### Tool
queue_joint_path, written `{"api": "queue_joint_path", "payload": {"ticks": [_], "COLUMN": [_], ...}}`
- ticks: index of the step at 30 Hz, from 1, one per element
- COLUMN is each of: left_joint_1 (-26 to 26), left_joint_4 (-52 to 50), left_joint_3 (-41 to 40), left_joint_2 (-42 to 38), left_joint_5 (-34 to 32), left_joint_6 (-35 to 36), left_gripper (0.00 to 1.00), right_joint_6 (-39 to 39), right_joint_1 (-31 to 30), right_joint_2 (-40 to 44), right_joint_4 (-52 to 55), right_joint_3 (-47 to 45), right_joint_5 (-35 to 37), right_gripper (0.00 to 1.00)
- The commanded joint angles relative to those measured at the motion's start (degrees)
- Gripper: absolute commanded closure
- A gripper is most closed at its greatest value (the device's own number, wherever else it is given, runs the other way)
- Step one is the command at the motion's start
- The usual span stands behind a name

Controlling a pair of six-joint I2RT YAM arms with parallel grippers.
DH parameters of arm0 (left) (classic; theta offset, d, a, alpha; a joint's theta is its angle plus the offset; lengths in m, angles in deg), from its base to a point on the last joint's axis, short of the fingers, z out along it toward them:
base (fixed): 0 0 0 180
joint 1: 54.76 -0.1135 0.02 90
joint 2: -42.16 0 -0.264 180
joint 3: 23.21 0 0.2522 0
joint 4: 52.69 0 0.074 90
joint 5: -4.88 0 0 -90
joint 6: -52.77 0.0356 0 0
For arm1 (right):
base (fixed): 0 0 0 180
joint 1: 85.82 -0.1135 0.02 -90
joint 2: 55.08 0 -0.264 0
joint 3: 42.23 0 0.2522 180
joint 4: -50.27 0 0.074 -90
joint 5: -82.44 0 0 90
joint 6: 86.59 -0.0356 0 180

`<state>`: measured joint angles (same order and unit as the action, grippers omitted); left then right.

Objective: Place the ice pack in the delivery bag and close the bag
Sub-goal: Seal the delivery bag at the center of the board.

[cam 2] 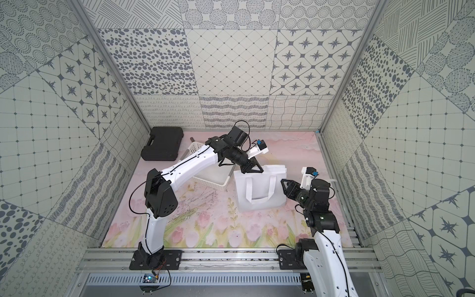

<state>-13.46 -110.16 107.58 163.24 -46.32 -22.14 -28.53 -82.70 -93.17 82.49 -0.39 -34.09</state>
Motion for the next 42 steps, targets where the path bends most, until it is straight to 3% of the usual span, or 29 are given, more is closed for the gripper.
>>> {"api": "queue_joint_path", "payload": {"ticks": [1,11,16,22,24,28,42], "left_joint_1": [0.63,1.1,1.16,1.12,1.16,1.15,2.42], "left_joint_4": [-5.74,-6.67,-6.5,-4.91,-4.38,-3.01,-2.0], "left_joint_3": [-0.49,-0.87,-0.68,-0.78,-0.26,1.69,16.37], "left_joint_2": [-0.47,-0.15,-0.28,-0.76,-0.89,-0.95,7.2], "left_joint_5": [-1.5,-3.74,-4.13,-4.64,-4.26,-2.12,-1.79], "left_joint_6": [1.96,3.77,3.14,1.83,0.87,-1.51,-6.54], "left_gripper": [0.87,0.92,1.0,0.99,0.73,0.57,0.55], "right_joint_6": [-0.39,-0.48,0.12,0.56,0.65,0.96,1.87], "right_joint_1": [0.2,0.03,-0.06,-0.13,-0.13,-0.41,-3.82], "right_joint_2": [-3.57,-14.29,-13.24,-12.45,-12.45,-12.58,-12.94], "right_joint_4": [-9.87,-18.63,-18.2,-17.32,-17.29,-17.39,-17.39], "right_joint_3": [-0.07,2.6,2.2,1.94,2.15,2.5,2.53], "right_joint_5": [-0.82,-5.82,-5.94,-6.08,-6.16,-6.61,-5.69], "right_gripper": [0.59,0.69,0.68,0.69,0.71,0.72,0.77]}}
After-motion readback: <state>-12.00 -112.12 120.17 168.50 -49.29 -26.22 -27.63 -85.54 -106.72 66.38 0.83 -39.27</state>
